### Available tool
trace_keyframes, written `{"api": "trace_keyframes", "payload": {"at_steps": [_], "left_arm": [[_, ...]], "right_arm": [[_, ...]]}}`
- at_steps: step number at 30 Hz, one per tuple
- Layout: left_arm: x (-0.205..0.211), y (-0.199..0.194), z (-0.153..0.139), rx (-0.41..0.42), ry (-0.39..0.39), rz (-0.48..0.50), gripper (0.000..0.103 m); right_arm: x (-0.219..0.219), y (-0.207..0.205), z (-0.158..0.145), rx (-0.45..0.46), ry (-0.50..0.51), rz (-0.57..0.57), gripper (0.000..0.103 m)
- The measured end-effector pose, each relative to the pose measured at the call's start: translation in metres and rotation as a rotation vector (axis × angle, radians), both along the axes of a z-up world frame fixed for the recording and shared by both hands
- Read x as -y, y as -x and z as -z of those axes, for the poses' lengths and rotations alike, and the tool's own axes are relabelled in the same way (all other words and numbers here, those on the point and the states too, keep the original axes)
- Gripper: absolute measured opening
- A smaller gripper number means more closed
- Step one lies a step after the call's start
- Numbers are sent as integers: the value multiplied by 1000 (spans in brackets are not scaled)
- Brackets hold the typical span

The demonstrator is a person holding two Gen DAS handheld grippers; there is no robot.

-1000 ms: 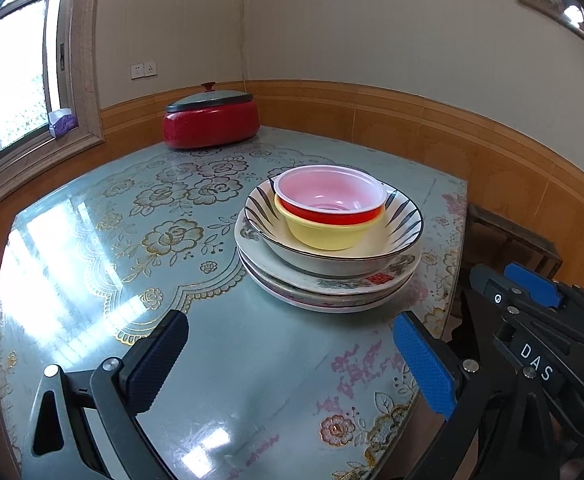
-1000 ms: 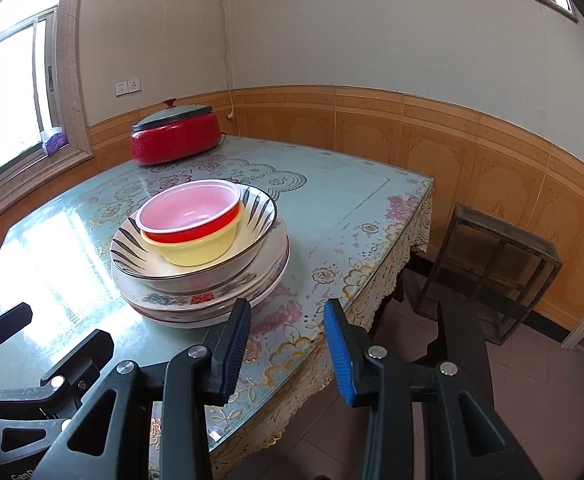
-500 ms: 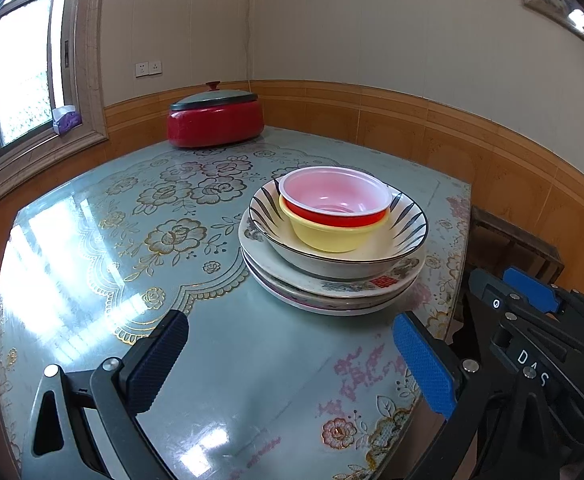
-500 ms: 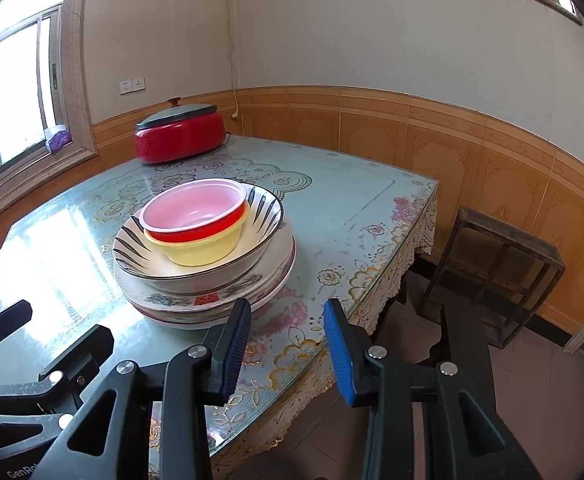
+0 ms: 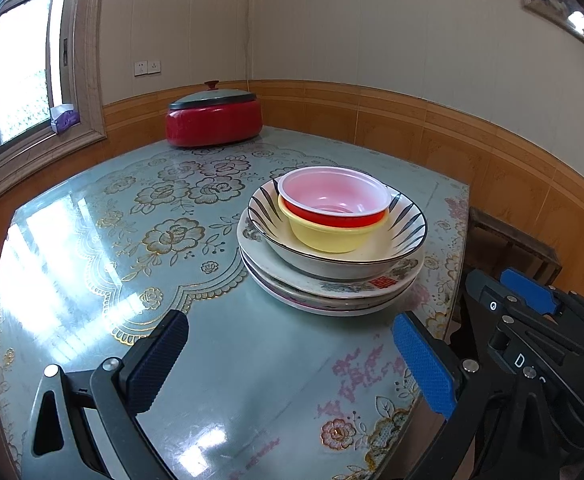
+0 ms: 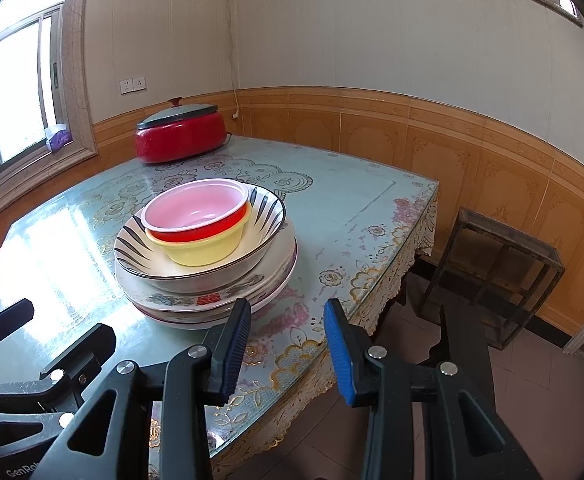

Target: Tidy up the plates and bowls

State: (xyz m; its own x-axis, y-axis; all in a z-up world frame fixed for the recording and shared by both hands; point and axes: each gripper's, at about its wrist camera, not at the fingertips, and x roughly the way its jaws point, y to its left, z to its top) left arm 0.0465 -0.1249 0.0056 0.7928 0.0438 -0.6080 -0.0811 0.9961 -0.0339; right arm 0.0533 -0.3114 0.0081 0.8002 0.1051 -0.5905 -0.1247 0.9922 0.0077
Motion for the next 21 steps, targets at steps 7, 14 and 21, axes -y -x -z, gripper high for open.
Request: {"api": "trace_keyframes", "payload": {"at_steps": [7, 14, 21], "left_arm": [[1, -3, 1, -4, 2, 0, 103], [0, -5, 1, -3, 4, 2, 103], [-1, -6, 2, -6, 4, 2, 103]], "right_arm": [[0, -1, 0, -2, 2, 2, 38], [0, -3, 1, -8, 2, 3, 38], [-1, -5, 3, -13, 3, 2, 38]]}}
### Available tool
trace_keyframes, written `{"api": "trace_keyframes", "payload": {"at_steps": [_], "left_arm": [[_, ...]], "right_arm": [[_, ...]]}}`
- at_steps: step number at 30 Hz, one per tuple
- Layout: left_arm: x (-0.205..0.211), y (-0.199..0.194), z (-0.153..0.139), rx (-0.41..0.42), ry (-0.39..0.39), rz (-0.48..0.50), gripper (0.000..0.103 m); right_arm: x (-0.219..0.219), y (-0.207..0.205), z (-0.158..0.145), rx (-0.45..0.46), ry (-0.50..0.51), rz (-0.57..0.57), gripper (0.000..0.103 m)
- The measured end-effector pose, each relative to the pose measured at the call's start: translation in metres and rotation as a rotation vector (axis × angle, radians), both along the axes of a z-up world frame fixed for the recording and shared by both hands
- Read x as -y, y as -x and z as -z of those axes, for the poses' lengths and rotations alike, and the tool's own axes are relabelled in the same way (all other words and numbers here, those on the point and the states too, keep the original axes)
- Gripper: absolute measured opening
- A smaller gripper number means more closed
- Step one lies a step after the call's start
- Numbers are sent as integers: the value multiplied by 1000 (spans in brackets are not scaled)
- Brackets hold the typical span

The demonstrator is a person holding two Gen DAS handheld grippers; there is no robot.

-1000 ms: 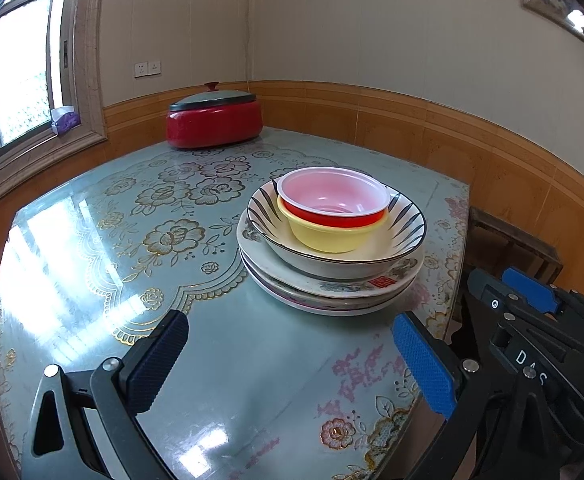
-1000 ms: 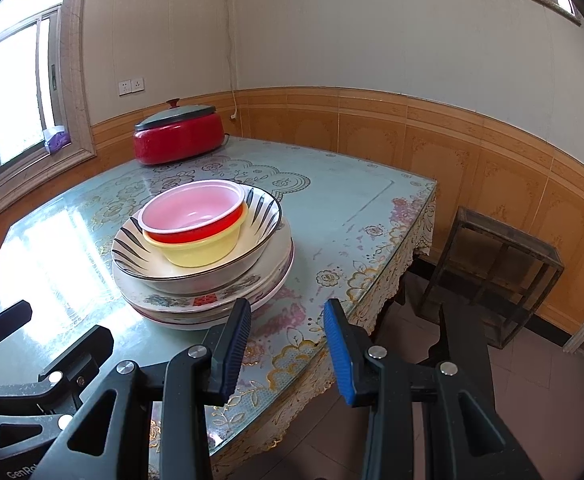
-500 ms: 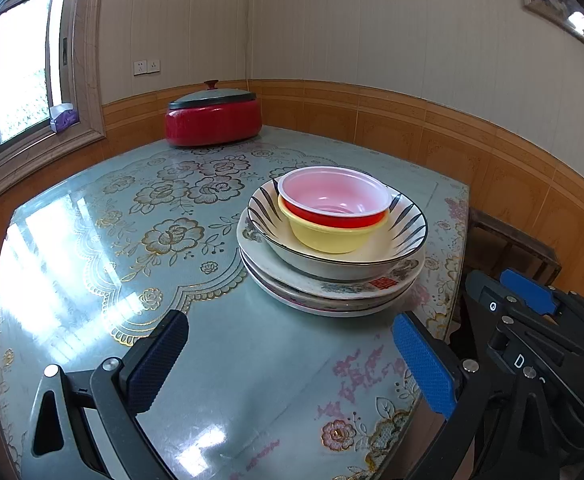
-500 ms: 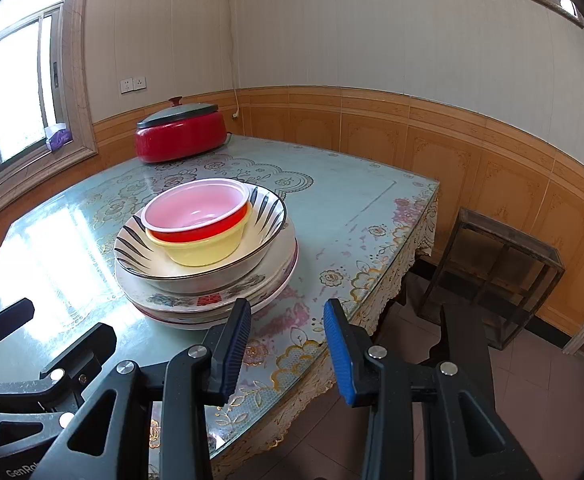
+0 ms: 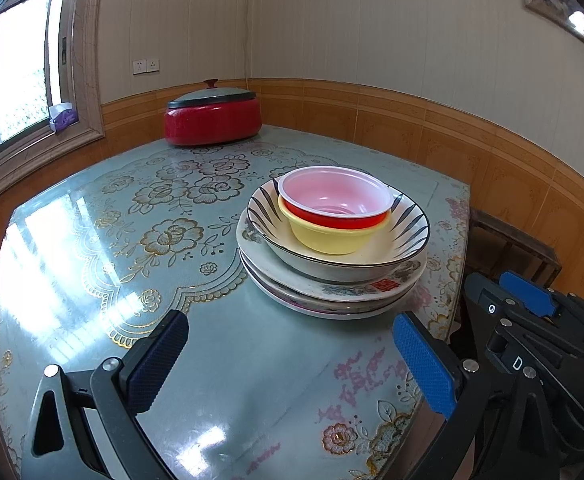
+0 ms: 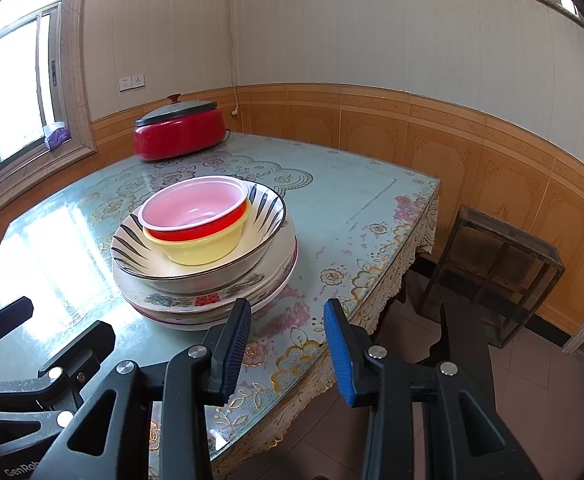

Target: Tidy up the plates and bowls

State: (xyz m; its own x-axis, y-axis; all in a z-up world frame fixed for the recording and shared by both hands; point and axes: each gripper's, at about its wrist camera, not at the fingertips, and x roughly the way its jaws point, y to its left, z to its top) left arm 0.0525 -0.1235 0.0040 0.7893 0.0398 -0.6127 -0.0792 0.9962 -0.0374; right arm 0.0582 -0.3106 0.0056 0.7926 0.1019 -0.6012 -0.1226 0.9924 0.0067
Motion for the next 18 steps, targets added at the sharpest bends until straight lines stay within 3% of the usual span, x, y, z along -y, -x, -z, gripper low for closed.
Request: {"api": "trace_keyframes", "payload": {"at_steps": [18], "left_arm": [[-2, -1, 0, 7, 30, 7, 99]], "right_arm": [[-1, -5, 4, -14, 0, -10, 38]]}}
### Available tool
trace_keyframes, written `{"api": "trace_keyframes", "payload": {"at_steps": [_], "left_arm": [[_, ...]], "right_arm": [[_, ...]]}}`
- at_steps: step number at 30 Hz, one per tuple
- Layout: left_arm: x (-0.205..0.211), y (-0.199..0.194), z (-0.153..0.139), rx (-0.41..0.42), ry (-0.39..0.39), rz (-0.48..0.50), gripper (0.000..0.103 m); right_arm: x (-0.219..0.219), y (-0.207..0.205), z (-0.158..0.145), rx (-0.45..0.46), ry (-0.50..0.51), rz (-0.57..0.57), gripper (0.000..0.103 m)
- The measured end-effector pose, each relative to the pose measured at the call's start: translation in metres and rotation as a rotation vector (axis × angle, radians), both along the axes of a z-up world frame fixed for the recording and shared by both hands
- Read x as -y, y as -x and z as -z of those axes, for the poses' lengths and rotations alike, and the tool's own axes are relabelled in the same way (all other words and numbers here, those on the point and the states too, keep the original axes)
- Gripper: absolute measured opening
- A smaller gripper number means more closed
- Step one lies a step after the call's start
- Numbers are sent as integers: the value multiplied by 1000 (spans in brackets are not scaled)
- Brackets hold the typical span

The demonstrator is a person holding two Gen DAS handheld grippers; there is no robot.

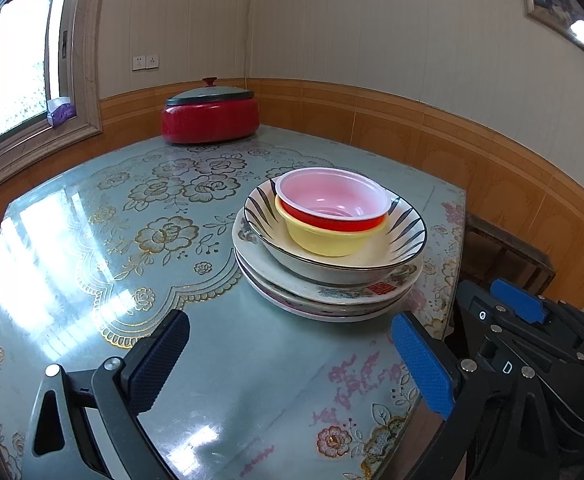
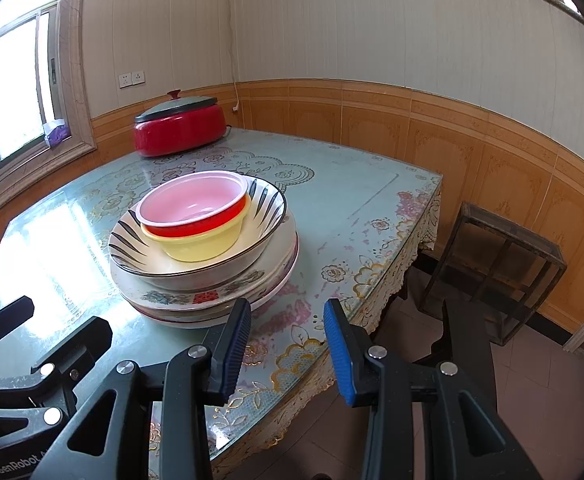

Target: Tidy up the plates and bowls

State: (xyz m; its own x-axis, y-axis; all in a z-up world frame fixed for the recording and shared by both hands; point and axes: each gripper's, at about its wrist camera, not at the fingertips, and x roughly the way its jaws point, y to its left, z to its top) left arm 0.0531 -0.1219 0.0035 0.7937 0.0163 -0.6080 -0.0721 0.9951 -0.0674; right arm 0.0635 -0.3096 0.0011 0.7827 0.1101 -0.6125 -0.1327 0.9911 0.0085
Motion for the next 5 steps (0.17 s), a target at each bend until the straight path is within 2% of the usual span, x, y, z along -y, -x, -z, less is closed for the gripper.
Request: {"api": "trace_keyframes", "payload": {"at_steps": [5], "left_arm": [[-1, 1, -1, 4, 3, -4, 100]], "right_arm": [[-1, 0, 0, 3, 1, -4, 38]]}}
